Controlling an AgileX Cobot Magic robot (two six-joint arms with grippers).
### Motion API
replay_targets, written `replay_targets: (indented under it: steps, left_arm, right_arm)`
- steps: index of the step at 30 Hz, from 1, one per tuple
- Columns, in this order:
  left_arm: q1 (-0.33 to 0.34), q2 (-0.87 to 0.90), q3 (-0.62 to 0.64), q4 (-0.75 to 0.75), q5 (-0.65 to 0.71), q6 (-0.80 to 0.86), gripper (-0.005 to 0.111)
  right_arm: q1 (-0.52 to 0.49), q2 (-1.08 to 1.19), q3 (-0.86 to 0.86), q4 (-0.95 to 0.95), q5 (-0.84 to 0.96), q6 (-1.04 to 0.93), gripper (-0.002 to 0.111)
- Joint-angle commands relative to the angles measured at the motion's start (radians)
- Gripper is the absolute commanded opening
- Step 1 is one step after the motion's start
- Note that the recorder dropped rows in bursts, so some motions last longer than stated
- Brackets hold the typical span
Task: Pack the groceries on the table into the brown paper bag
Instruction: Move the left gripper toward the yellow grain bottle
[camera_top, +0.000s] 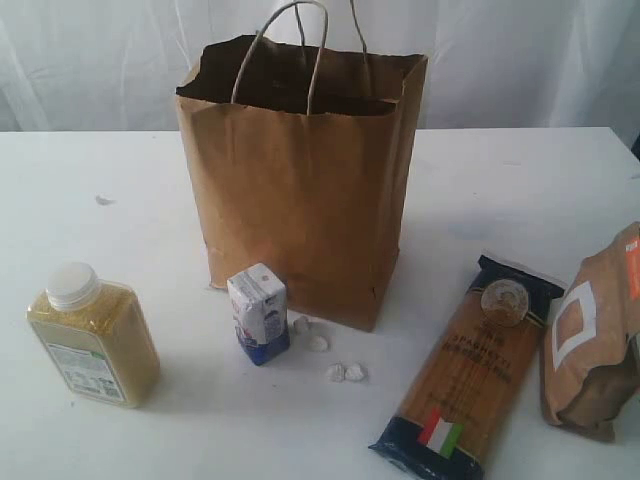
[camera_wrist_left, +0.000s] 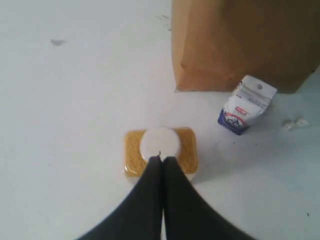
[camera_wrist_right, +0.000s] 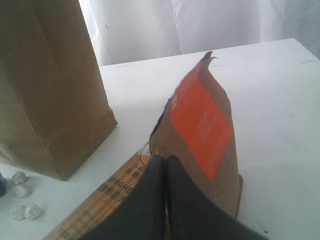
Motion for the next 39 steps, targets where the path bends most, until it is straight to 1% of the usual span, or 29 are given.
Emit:
replay_targets:
  steps: [1, 4, 6, 8, 18, 21, 22, 24, 27, 28, 31, 33, 37, 39]
  left_arm:
    - [-0.002, -0.157, 0.200, -0.017, -0.105, -0.082, 0.000]
    - [-0.002, -0.216, 0.280, -0.017, -0.117, -0.097, 0.000]
    - [-0.002, -0.239, 0.319, -0.028, -0.117, -0.137, 0.000]
    - [-0.002, -0.250, 0.346, -0.028, -0.117, -0.135, 0.000]
    - [-0.002, -0.250, 0.358, -0.028, -0.111, -0.135, 0.000]
    - [-0.002, -0.250, 0.358, 0.025, -0.135, -0.115, 0.000]
    - [-0.002, -0.250, 0.358, 0.048, -0.159, -0.112, 0.000]
    - [-0.002, -0.250, 0.360, 0.049, -0.206, -0.107, 0.000]
    - [-0.002, -0.247, 0.409, 0.025, -0.407, -0.057, 0.000]
    - [-0.002, -0.258, 0.444, -0.015, -0.509, -0.007, 0.000]
    - [-0.002, -0.299, 0.529, -0.150, -0.694, 0.141, 0.000]
    - [-0.002, -0.341, 0.564, -0.212, -0.714, 0.184, 0.000]
    - [-0.002, -0.424, 0.586, -0.218, -0.667, 0.170, 0.000]
    - [-0.002, -0.454, 0.586, -0.218, -0.673, 0.149, 0.000]
  right_arm:
    - [-0.005, -0.006, 0.004, -0.002, -0.010, 0.004, 0.000]
    - [-0.005, -0.006, 0.004, -0.002, -0.010, 0.004, 0.000]
    - [-0.005, -0.006, 0.004, -0.002, -0.010, 0.004, 0.000]
    - [-0.005, -0.006, 0.004, -0.002, -0.010, 0.004, 0.000]
    - [-0.005, -0.006, 0.004, -0.002, -0.012, 0.004, 0.000]
    - [-0.005, -0.006, 0.004, -0.002, -0.012, 0.004, 0.000]
    - [-0.005, -0.006, 0.004, -0.002, -0.012, 0.004, 0.000]
    - [-0.005, -0.006, 0.004, -0.002, -0.010, 0.004, 0.000]
    - [-0.005, -0.006, 0.004, -0.002, -0.010, 0.004, 0.000]
    - [-0.005, -0.006, 0.004, -0.002, -0.010, 0.004, 0.000]
    - [-0.005, -0.006, 0.004, -0.002, -0.010, 0.004, 0.000]
    - [-0.005, -0.006, 0.004, -0.002, -0.010, 0.004, 0.000]
    - [-0.005, -0.006, 0.004, -0.002, -0.013, 0.004, 0.000]
    - [-0.005, -0.006, 0.004, -0.002, -0.013, 0.004, 0.000]
